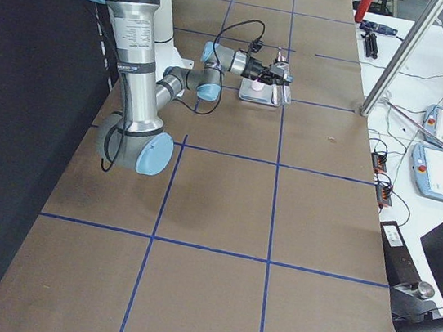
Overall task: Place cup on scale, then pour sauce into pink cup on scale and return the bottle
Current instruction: 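Lift the dispenser with the right gripper toward the scale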
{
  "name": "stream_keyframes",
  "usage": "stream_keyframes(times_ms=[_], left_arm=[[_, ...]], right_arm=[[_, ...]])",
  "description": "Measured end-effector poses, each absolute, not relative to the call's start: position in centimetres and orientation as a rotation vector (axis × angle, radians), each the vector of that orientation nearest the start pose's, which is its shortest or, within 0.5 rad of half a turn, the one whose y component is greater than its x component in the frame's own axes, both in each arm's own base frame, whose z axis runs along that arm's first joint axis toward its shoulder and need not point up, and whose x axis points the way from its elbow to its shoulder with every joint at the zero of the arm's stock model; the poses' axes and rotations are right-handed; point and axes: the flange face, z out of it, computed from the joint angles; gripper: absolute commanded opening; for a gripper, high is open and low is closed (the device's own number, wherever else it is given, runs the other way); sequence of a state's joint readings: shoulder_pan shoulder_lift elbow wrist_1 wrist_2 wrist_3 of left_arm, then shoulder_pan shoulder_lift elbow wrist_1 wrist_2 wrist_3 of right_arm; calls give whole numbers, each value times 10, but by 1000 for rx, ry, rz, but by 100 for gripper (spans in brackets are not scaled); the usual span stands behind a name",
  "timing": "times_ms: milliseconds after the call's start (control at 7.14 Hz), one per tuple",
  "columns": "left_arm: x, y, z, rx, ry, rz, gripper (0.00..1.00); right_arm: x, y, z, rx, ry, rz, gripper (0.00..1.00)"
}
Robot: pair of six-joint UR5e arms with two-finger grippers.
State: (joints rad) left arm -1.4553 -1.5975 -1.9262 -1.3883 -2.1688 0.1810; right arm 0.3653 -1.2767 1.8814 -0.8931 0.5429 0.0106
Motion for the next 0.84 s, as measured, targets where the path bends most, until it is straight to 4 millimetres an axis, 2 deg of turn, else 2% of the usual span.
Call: stream_keyframes(times_ms=[560, 840], left_arm=[[-20, -499, 506, 206, 591, 344, 100], [-20, -500, 506, 205, 592, 344, 100]], right_arm=[[-472, -384, 261, 1430, 93, -337, 0], [-488, -383, 271, 1421, 118, -348, 0]])
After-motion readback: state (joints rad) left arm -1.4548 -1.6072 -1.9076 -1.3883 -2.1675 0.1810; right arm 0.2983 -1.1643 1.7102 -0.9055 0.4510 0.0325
